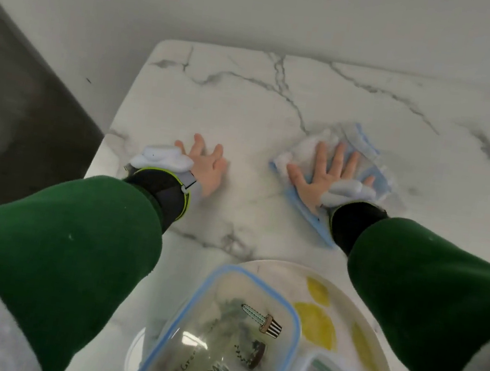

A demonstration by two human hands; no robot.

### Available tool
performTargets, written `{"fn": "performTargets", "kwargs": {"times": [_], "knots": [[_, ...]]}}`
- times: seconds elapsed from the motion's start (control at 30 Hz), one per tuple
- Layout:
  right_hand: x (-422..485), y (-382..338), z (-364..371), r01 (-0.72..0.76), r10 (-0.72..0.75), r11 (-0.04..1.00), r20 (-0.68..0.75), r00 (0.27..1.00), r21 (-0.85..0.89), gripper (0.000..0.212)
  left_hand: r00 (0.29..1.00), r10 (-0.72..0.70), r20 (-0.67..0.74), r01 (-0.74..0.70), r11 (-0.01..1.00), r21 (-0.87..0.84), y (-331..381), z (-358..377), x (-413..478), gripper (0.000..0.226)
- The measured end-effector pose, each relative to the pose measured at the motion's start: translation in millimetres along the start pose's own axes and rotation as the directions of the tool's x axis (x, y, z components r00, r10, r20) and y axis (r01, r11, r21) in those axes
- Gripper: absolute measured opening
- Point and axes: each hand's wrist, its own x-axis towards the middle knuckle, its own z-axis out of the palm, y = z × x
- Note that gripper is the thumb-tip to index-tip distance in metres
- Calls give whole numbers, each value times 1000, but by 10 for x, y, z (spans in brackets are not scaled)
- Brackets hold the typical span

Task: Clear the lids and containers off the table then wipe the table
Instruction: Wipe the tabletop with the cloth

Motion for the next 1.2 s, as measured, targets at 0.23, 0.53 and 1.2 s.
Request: {"fn": "performTargets", "kwargs": {"times": [0.23,0.53,1.2], "knots": [[-246,-1038,437,481,-487,873,-75,870,-82,81,996,42,-75,-51,990,-132,-104,-378,-53,43],[-64,-103,542,95,-95,995,-67,993,-2,95,992,-1,-130,-27,976,-217,-439,-458,-209,48],[-457,-1353,496,273,-266,955,69,961,-113,102,954,-78,-290,15,977,-215,-1444,-154,-687,39]]}}
